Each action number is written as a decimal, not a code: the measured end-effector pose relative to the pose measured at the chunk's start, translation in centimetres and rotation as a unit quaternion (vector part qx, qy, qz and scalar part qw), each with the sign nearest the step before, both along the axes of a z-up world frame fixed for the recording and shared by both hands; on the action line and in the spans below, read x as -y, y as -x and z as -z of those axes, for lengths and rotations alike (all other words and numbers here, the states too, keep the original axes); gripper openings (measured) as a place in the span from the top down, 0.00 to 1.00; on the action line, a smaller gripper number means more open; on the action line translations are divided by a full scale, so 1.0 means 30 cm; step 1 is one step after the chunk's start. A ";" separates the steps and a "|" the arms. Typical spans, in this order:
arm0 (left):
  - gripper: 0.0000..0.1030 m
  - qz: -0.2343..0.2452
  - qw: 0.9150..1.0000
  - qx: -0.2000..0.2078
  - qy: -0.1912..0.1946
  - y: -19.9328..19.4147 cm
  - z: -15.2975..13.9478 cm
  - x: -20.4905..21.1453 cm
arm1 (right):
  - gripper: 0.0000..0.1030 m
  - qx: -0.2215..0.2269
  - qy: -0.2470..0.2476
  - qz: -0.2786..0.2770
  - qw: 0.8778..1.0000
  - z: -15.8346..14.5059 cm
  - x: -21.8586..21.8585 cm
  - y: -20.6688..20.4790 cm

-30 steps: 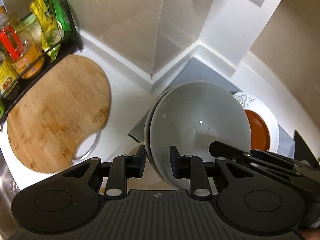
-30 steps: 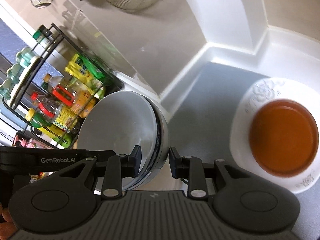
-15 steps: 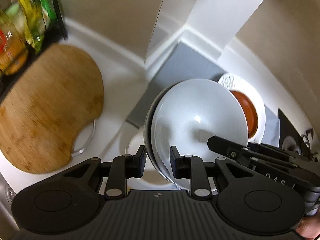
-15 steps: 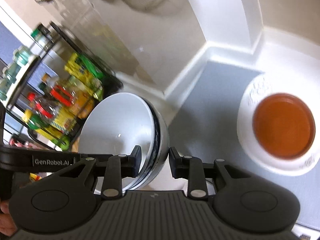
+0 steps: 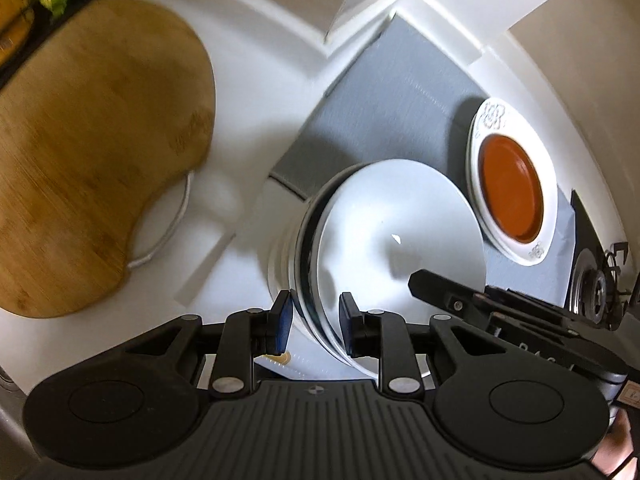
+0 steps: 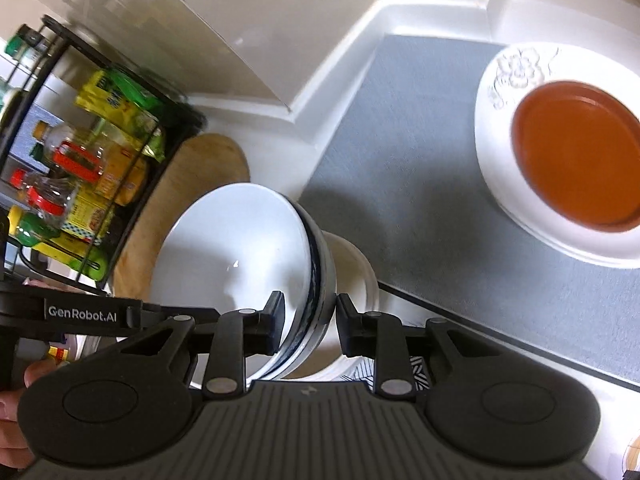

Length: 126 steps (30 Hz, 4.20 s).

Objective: Organize plates and bowls
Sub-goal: 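Lower the nested bowls into the small blue-patterned bowl, then lift the three nested bowls with both grippers toward the plate stack, then lower the bowl stack onto the orange plate with both grippers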

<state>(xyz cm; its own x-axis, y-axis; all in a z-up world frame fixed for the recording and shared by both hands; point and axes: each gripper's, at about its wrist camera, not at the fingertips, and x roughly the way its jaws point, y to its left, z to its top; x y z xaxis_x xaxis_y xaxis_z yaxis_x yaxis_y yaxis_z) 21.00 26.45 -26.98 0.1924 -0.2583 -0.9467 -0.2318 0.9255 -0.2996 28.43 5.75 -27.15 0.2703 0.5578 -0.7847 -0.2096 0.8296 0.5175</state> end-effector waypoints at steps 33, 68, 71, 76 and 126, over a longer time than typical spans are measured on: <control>0.40 0.041 0.996 0.050 0.060 -0.028 0.142 -0.057 | 0.40 0.026 0.010 0.070 0.997 0.050 0.064 0.034; 0.36 0.045 0.993 0.008 0.106 -0.076 0.239 -0.141 | 0.32 -0.112 -0.164 0.137 0.970 0.309 0.120 0.026; 0.36 0.042 0.990 -0.004 0.134 -0.072 0.262 -0.133 | 0.32 -0.119 -0.180 0.151 0.965 0.309 0.137 0.033; 0.41 0.072 0.991 0.006 0.116 -0.057 0.245 -0.080 | 0.35 -0.113 -0.172 0.146 0.968 0.306 0.127 0.042; 0.57 0.210 0.964 0.157 0.032 -0.411 -0.314 0.588 | 0.50 0.113 -0.138 0.220 0.959 -0.259 0.750 -0.086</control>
<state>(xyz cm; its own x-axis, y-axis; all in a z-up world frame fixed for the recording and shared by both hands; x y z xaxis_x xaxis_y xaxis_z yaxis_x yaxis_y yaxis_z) 33.31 8.81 -17.56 0.3331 -0.4324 -0.8379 0.2717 0.8950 -0.3539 31.00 -16.76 -19.38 0.6731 0.5281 -0.5177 -0.0028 0.7018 0.7123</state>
